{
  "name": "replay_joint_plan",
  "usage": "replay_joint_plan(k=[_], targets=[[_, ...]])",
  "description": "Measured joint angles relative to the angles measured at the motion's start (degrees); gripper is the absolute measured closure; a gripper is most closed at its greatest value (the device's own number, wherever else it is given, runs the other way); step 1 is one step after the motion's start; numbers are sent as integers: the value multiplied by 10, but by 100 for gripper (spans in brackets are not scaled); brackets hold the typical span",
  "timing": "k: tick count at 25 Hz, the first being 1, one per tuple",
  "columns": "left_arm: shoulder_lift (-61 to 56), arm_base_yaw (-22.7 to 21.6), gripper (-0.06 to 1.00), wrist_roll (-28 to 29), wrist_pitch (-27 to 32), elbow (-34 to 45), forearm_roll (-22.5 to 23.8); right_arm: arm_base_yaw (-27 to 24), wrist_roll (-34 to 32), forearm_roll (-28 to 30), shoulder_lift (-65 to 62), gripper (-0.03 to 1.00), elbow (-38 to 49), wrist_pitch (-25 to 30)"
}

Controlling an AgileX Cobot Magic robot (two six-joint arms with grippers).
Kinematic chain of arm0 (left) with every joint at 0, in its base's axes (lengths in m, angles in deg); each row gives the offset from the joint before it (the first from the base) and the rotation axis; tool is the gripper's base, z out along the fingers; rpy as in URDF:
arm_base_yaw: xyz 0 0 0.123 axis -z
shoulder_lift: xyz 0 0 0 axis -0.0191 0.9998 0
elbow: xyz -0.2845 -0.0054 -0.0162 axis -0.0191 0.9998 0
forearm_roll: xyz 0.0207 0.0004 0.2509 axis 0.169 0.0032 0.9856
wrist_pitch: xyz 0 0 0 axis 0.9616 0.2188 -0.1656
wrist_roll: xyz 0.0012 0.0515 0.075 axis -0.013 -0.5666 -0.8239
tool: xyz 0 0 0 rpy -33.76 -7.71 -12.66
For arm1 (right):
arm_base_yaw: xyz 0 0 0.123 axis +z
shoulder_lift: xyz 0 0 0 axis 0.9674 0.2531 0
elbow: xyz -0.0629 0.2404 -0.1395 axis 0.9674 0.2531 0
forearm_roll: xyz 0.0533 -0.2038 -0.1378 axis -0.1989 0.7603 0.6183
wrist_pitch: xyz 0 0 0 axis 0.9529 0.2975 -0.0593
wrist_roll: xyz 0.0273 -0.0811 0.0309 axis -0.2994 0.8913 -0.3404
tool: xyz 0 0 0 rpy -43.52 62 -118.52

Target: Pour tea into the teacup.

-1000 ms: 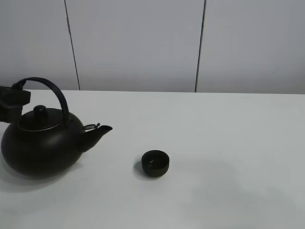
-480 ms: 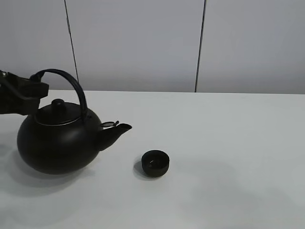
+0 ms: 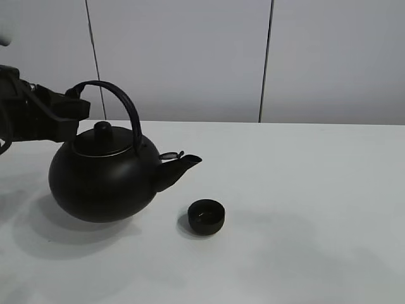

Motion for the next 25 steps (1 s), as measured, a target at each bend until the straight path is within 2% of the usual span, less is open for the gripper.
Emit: replay_joint_plan(k=[5, 10, 25], targets=[[0, 1, 80, 0, 2, 0, 0, 0, 0, 0, 0, 42, 0, -1], [0, 1, 80, -1, 31, 0, -1, 0, 0, 0, 0, 42, 0, -1], [0, 16, 80, -33, 32, -2, -33, 0, 0, 0, 0, 42, 0, -1]])
